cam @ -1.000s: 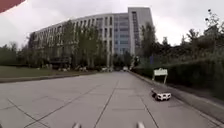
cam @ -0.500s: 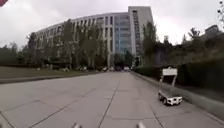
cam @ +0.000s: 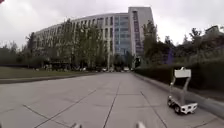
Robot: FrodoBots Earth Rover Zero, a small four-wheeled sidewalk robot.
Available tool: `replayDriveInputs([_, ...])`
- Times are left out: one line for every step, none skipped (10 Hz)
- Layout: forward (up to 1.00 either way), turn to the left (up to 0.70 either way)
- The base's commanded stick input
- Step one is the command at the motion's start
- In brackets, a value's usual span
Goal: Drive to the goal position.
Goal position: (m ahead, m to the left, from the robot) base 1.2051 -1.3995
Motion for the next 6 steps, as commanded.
replayDriveInputs([0.70,-0.14])
replayDriveInputs([0.70,-0.14])
replayDriveInputs([0.70,-0.14])
replayDriveInputs([0.70,-0.14])
replayDriveInputs([0.70,-0.14])
replayDriveInputs([0.70,-0.14])
